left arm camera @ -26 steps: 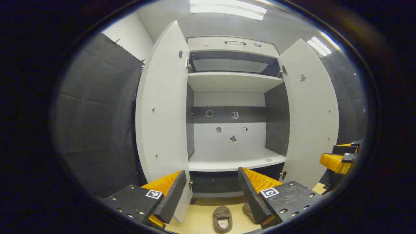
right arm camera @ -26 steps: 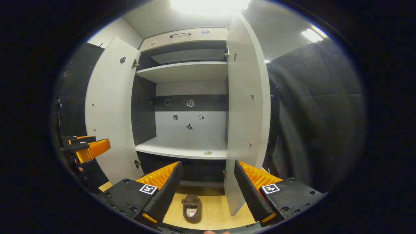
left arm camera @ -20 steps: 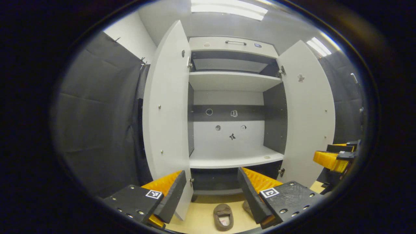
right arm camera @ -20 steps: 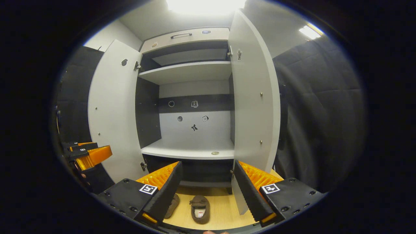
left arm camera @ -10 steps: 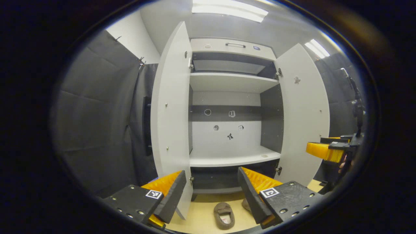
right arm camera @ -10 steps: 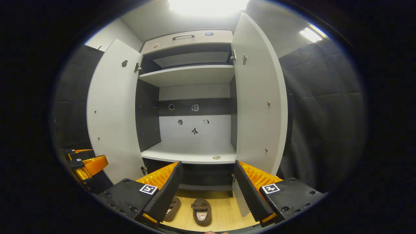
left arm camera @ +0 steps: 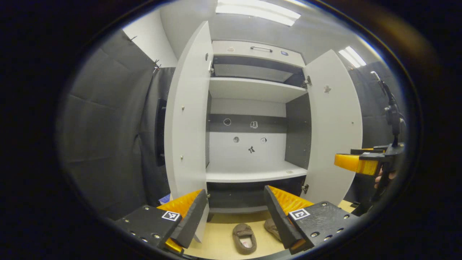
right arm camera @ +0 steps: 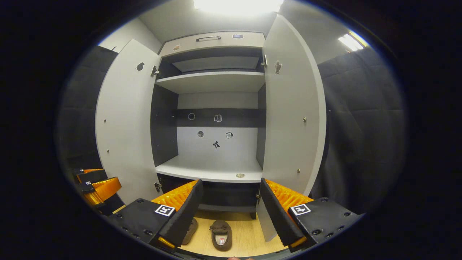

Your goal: Grab one shoe with the right hand and put it into the shoe cabinet, grab the other shoe with the left hand and put it into the shoe cabinet; then close the right door with the right hand and the left door with the left hand.

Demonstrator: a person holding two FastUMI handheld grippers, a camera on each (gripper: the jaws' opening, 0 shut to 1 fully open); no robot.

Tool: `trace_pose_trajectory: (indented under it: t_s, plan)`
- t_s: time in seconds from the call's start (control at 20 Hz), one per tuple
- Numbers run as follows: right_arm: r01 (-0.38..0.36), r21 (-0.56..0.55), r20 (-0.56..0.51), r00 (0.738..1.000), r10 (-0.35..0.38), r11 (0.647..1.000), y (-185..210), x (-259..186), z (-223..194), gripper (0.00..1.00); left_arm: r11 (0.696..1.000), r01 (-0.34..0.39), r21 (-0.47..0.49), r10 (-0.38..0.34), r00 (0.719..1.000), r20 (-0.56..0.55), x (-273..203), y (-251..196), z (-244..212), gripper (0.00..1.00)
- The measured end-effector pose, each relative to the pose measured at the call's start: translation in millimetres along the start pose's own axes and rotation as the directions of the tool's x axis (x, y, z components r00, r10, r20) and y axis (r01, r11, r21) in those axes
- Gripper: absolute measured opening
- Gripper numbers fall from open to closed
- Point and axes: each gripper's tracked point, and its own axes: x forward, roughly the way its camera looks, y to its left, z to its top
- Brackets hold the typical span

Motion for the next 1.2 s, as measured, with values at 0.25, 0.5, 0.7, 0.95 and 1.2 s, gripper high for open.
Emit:
trace_pose_trajectory:
  t_s: [0.25, 0.5, 0.7, 0.95, 1.2]
  plan:
    - [-0.069, 0.003, -0.030, 0.997, 0.069, 0.998, 25.7, 17.1, 0.5, 1.00, 0.999, -0.028, -0.023, 0.027, 1.000, -0.010, -15.9, 12.1, -7.6, 0.93]
    - [-0.163, -0.037, -0.098, 0.982, 0.159, 0.986, 55.9, 36.9, -15.4, 1.00, 0.999, 0.012, -0.032, -0.013, 0.999, -0.047, -30.1, 2.8, -19.8, 0.92]
    - [-0.199, -0.022, -0.174, 0.966, 0.193, 0.980, 72.7, 45.4, -44.4, 0.97, 0.999, 0.022, -0.023, -0.024, 0.998, -0.054, -43.1, -4.7, -24.7, 0.93]
    - [-0.235, 0.001, -0.331, 0.917, 0.222, 0.972, 85.9, 50.8, -100.7, 1.00, 0.999, 0.030, -0.041, -0.033, 0.996, -0.084, -45.4, -6.7, -36.1, 0.93]
    - [-0.254, 0.038, -0.502, 0.831, 0.238, 0.966, 92.3, 56.6, -171.5, 1.00, 0.999, 0.005, -0.034, -0.009, 0.993, -0.116, -37.1, 1.0, -46.8, 0.93]
